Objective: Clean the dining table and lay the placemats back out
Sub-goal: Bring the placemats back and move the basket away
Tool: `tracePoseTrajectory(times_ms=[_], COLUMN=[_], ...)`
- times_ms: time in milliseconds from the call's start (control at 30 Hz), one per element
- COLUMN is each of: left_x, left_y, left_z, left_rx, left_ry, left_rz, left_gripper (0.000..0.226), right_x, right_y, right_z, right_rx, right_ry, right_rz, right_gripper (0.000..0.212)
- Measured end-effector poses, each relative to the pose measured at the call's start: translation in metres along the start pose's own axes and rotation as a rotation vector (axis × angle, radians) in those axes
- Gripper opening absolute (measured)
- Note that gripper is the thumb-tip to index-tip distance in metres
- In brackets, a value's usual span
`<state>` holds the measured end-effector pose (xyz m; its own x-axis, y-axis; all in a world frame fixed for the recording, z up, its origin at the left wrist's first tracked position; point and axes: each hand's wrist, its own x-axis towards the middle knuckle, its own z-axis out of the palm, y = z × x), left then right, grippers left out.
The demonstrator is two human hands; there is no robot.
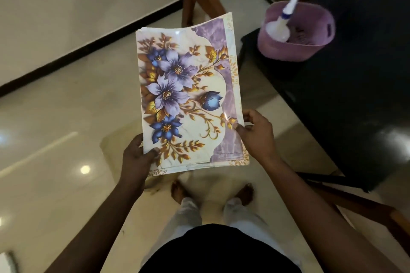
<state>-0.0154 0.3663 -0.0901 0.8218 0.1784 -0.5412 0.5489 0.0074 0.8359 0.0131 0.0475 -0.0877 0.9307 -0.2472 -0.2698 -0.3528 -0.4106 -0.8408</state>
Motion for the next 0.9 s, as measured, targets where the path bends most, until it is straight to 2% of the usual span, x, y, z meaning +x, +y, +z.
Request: tracePoseTrajectory(times_ms=[300, 533, 700, 900], left_x=[-0.034, -0.06, -0.062, -0.042], left_y=[0.076, 0.099, 0.097, 0.096], left_z=[0.165, 0.299, 0.369, 0.437], left_rx=[0.038, 0.111, 0.204, 0.352], left_ry=[-0.196, -0.35, -0.465, -0.618], left_rz=[0.111, 0.159, 0.171, 0.144], left_gripper=[0.042, 0.038, 0.037, 0.043], right_x=[-0.009, -0.021, -0.033, -0.037], right_y=[0.027, 0.078, 0.122, 0.17], right_z=[-0.175, -0.292, -0.341, -0.355], right_rx=[0.152, 0.194, 0.211, 0.256], right_ry=[0.259, 0.442, 0.558, 0.686], right_rz=[-0.075, -0.013, 0.087, 0.268], right_gripper=[0.026, 0.028, 0.027, 0.03])
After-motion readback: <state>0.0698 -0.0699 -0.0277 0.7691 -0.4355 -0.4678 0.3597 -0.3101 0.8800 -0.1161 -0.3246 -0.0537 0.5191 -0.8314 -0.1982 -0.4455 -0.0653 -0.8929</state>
